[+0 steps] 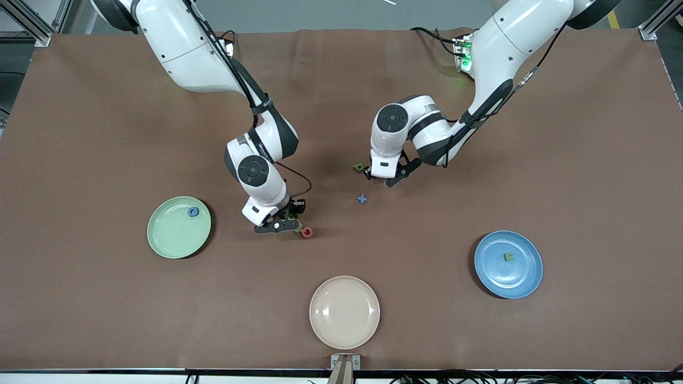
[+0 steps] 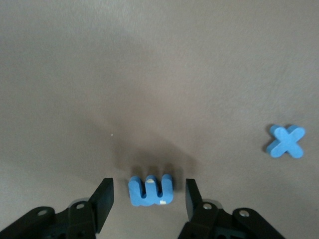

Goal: Sort upper and lower case letters into plates
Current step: 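Move both grippers back over the remaining letters, then grasp the blue E with the left gripper while the right gripper reaches N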

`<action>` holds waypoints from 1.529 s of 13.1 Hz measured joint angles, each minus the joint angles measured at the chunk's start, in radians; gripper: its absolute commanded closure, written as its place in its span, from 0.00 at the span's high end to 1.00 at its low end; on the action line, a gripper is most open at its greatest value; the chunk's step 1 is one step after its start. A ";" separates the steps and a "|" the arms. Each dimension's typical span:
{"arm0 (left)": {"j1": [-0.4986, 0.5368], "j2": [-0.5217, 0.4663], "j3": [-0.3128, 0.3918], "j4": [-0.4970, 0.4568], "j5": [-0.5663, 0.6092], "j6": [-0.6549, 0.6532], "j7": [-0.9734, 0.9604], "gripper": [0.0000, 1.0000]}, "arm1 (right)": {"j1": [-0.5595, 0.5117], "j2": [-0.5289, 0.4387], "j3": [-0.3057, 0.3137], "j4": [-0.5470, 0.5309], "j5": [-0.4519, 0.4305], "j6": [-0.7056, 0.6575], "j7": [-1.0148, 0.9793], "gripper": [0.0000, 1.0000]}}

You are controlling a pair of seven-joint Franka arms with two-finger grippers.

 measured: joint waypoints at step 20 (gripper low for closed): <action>0.123 0.000 0.149 0.325 0.004 -0.120 0.476 0.00 | -0.024 0.055 -0.003 0.083 0.018 0.052 0.601 0.72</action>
